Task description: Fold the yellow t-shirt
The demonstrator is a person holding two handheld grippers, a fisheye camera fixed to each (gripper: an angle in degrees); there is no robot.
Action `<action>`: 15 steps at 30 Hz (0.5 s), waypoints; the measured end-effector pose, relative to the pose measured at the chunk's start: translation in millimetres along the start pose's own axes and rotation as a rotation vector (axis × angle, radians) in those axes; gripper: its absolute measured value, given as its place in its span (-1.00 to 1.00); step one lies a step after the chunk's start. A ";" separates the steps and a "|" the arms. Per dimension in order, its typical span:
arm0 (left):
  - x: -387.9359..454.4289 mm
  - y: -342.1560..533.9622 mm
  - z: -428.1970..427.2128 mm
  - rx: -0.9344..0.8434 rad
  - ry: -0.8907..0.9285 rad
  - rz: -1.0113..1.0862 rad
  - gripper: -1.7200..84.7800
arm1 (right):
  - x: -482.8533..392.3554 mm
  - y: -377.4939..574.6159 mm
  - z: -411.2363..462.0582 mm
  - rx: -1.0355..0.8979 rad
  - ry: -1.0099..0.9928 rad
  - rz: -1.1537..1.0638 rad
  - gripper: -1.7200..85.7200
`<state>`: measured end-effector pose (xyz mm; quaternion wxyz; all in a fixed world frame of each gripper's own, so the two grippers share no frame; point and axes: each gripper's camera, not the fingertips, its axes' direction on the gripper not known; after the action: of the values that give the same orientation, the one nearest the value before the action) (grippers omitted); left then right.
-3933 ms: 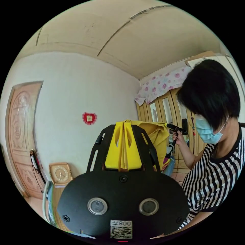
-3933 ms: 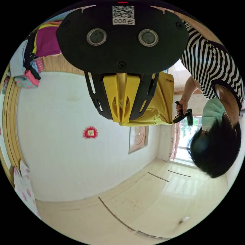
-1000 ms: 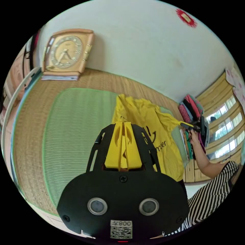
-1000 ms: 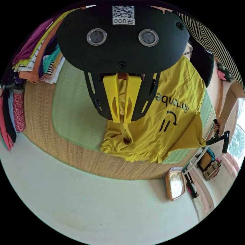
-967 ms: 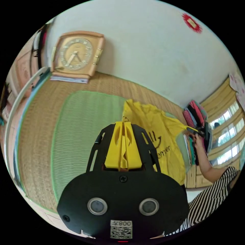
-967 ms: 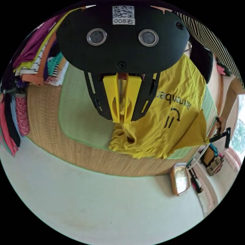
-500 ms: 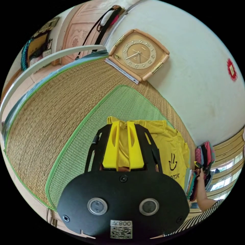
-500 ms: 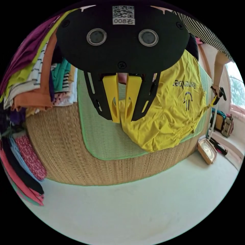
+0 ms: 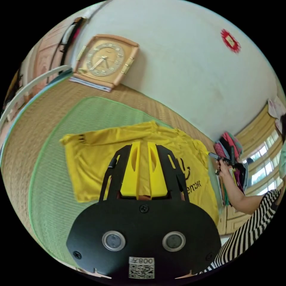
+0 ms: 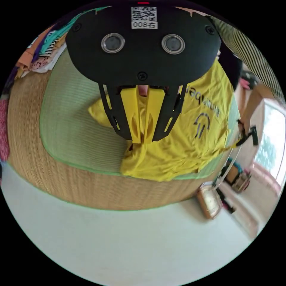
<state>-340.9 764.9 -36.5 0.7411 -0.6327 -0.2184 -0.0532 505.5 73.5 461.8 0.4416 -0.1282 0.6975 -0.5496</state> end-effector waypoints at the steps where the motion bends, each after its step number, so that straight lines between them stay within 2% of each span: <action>1: 16.2 -1.3 19.0 -0.049 0.061 0.054 -0.86 | -32.8 14.2 4.0 -0.008 0.074 -0.086 -0.90; 4: 62.7 -8.4 69.3 -0.174 0.226 0.182 -0.83 | -66.8 46.6 20.2 -0.016 0.187 -0.142 -0.85; 7: 118.8 -16.5 115.8 -0.269 0.340 0.345 -0.80 | -53.2 68.8 14.2 0.015 0.058 -0.047 -0.77; 10: 171.3 -23.0 155.2 -0.324 0.354 0.477 -0.77 | -41.1 95.2 -11.0 0.101 0.010 0.006 -0.76; 15: 224.0 -30.5 208.3 -0.386 0.335 0.563 -0.76 | -12.1 119.1 -39.6 0.157 0.231 0.021 -0.77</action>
<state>-203.8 1003.3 100.7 0.6194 -0.7783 0.1024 0.0096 519.0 150.6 362.9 0.3725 -0.0218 0.6999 -0.6090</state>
